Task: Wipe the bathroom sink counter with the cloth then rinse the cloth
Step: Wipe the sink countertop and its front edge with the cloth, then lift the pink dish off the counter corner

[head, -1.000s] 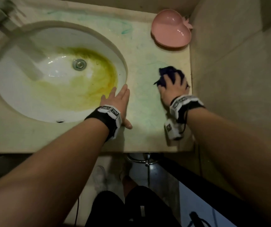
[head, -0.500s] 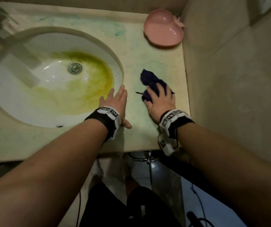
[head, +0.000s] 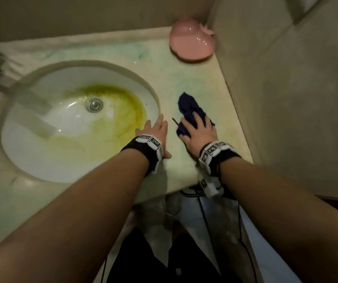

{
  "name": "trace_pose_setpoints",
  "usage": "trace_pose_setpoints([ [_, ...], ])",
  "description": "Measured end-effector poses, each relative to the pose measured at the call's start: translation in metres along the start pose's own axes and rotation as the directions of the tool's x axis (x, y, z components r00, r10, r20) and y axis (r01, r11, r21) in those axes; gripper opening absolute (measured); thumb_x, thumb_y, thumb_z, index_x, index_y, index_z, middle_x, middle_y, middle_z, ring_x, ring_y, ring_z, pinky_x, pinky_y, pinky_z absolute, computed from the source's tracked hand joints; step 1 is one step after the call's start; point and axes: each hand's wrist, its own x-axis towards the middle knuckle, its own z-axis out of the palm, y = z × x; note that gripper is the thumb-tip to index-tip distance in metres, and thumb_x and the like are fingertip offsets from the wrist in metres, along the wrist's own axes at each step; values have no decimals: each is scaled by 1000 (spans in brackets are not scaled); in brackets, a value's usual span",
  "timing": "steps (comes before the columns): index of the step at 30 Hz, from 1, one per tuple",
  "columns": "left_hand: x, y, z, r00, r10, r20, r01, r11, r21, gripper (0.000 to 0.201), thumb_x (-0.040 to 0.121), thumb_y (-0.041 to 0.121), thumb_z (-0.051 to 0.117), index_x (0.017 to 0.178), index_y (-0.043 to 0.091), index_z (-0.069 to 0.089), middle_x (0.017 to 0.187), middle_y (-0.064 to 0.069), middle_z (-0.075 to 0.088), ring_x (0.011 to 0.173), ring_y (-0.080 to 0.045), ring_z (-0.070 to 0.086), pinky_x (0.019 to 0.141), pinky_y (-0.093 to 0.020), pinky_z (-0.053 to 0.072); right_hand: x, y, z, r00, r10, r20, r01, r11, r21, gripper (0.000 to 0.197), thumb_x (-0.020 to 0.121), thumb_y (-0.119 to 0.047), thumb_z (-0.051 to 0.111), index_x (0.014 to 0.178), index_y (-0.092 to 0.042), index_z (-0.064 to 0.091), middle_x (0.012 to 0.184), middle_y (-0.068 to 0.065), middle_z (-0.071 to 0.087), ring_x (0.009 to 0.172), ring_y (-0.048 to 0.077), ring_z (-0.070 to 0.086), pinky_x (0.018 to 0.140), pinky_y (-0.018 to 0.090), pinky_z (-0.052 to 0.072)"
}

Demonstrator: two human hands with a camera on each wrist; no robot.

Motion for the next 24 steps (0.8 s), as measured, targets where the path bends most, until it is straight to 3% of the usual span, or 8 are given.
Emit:
trace_pose_setpoints([
  [5, -22, -37, -21, 999, 8, -33, -7, 1000, 10, 90, 85, 54, 59, 151, 23, 7, 160, 0, -8, 147, -32, -3, 112, -57, 20, -18, 8, -7, 987, 83, 137, -80, 996, -26, 61, 93, -58, 37, 147, -44, 14, 160, -6, -4, 146, 33, -3, 116, 54, 12],
  [7, -26, -49, -41, 992, 21, -124, -18, 1000, 22, 80, 89, 51, 55, 150, 23, 12, 161, -2, -3, 146, -31, 1, 112, -56, 22, -15, 4, -23, 981, 99, 164, -99, 995, -9, 57, 91, -62, 37, 144, -42, 30, 160, -4, 3, 144, 33, 9, 115, 54, 13],
  [9, -26, -58, -64, 975, 27, -221, -20, 999, 32, 74, 90, 50, 53, 149, 23, 16, 160, -4, 5, 146, -31, 6, 112, -53, 25, -9, -6, -48, 994, 88, 62, -93, 993, 74, 51, 90, -62, 40, 133, -35, 49, 157, -2, 15, 136, 32, 32, 112, 48, 23],
  [11, -23, -60, -89, 949, 51, -311, -34, 998, 59, 70, 91, 51, 51, 147, 21, 22, 157, -7, 17, 144, -31, 15, 111, -50, 29, 2, -17, -75, 993, 73, -95, -59, 988, 144, 45, 93, -53, 44, 129, -28, 56, 153, 2, 26, 127, 30, 44, 107, 41, 34],
  [13, -18, -57, -108, 923, 74, -377, -51, 996, 70, 67, 91, 50, 50, 145, 20, 26, 154, -9, 26, 141, -31, 22, 109, -49, 33, 17, -24, -98, 975, 82, -208, -39, 979, 200, 41, 96, -41, 44, 131, -24, 55, 147, 5, 37, 125, 27, 47, 103, 37, 37],
  [16, -5, -54, -128, 902, 68, -427, -52, 997, 50, 63, 92, 48, 48, 145, 21, 27, 153, -8, 27, 140, -31, 24, 108, -47, 34, 44, -24, -124, 954, 147, -262, -74, 960, 269, 39, 95, -30, 44, 132, -21, 55, 137, 9, 49, 121, 29, 50, 99, 37, 41],
  [20, 28, -51, -150, 911, 21, -412, -31, 999, -17, 63, 93, 46, 48, 147, 22, 23, 155, -10, 22, 141, -33, 22, 111, -48, 29, 85, -9, -137, 950, 259, -177, -190, 924, 331, 43, 96, -25, 44, 138, -16, 47, 138, 14, 50, 122, 32, 50, 98, 38, 43],
  [24, 62, -39, -170, 919, -20, -394, 2, 999, -47, 61, 95, 45, 46, 148, 25, 22, 156, -8, 21, 139, -32, 25, 107, -47, 32, 124, 13, -136, 938, 332, -98, -275, 887, 370, 52, 95, -30, 45, 144, -18, 35, 135, 16, 50, 120, 34, 51, 96, 41, 45],
])
